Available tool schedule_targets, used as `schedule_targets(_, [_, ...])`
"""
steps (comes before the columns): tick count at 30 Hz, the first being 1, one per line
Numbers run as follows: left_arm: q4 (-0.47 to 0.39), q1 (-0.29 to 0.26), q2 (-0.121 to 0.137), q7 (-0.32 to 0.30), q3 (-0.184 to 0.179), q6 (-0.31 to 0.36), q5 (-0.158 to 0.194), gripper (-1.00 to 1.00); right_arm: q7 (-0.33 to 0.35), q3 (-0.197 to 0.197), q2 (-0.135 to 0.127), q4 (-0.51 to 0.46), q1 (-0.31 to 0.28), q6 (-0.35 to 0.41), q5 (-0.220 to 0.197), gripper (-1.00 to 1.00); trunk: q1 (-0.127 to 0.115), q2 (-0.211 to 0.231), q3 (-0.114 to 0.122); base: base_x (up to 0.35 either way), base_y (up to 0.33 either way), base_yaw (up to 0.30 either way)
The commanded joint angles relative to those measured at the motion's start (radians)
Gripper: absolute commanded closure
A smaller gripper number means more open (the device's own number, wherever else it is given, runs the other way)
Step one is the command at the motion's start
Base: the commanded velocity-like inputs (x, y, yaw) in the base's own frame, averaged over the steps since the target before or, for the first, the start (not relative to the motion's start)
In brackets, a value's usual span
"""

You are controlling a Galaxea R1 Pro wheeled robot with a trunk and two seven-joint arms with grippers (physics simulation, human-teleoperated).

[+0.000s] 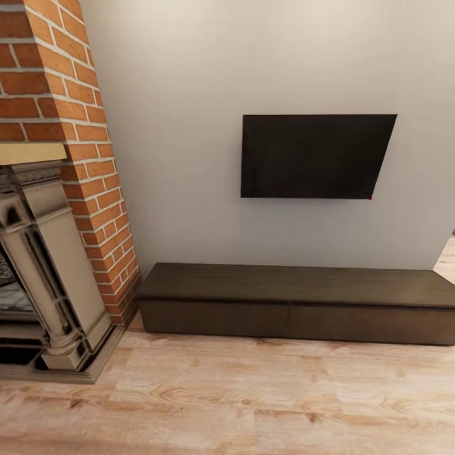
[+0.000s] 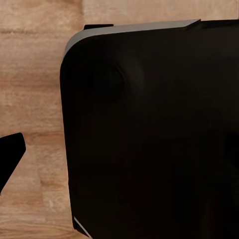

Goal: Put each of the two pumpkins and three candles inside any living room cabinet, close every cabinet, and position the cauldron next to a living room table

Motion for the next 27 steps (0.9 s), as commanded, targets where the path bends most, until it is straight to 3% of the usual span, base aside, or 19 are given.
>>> schedule_targets(1, [-0.001,0.0,0.0,0.001,-0.001,-0.002,-0.002,-1.0,0.0,0.0,0.0,0.001,-0.001,-0.003,0.001,-1.0,0.0,0.0,-0.001,0.048,0.0,0.004])
schedule_targets(19, [-0.002,0.0,0.001,0.001,-0.004,-0.002,-0.002,-1.0,0.001,0.0,0.0,0.001,-0.001,-0.005,0.001,-1.0,0.0,0.0,-0.001,0.078,0.016,-0.002])
schedule_targets(27, [-0.001,0.0,0.001,0.001,-0.003,-0.002,-0.001,-1.0,0.001,0.0,0.006,0.001,-0.001,-0.005,0.001,-1.0,0.0,0.0,-0.001,0.059,0.0,-0.141])
